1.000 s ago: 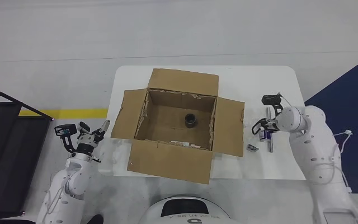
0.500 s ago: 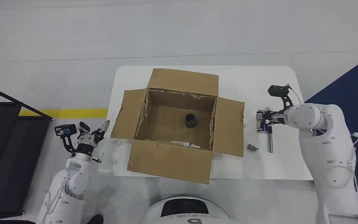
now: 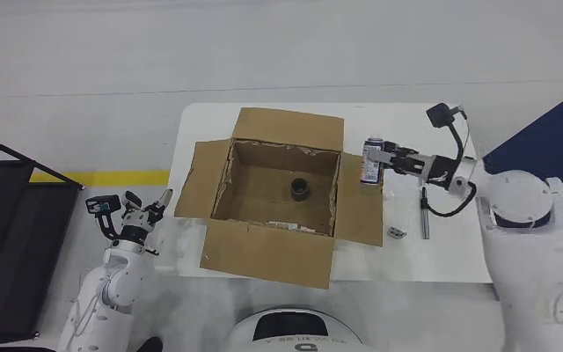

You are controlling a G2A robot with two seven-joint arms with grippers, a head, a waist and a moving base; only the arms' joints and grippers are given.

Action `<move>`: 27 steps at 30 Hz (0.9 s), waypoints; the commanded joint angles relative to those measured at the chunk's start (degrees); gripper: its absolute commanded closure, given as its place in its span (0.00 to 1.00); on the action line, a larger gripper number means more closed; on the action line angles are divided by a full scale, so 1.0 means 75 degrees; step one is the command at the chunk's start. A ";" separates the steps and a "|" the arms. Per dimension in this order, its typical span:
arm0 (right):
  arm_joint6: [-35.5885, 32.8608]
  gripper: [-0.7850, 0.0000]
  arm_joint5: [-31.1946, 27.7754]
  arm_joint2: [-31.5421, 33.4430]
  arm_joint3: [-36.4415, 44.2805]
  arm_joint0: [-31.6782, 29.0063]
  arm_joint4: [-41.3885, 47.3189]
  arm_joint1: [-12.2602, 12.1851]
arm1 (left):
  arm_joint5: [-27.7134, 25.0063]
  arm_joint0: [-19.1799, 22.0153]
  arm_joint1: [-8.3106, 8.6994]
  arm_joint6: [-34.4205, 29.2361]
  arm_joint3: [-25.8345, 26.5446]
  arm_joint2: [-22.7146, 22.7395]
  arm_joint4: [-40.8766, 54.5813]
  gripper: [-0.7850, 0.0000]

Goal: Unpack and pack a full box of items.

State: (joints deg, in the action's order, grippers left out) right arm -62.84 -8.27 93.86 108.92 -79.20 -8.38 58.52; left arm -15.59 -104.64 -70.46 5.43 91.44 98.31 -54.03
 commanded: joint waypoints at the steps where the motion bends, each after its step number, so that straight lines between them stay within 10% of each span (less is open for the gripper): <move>1: 0.0018 1.00 -0.0076 -0.0399 0.0282 0.0108 -0.0119 0.0012 | 0.0000 0.0000 0.0000 0.0000 0.0000 0.0000 0.0000 0.00; 12: 0.0429 1.00 0.0051 -0.3373 0.0861 0.1096 -0.2057 0.0220 | 0.0000 0.0000 0.0000 0.0000 0.0000 0.0000 0.0000 0.00; 27: 0.1440 1.00 0.1609 -0.6590 -0.1761 0.3226 -0.4300 0.1025 | 0.0000 0.0000 0.0000 0.0000 0.0000 0.0000 0.0000 0.00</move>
State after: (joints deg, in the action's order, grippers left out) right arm -52.12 2.70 45.56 97.02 -55.90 -40.15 65.80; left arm -15.59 -104.64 -70.46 5.43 91.44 98.31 -54.03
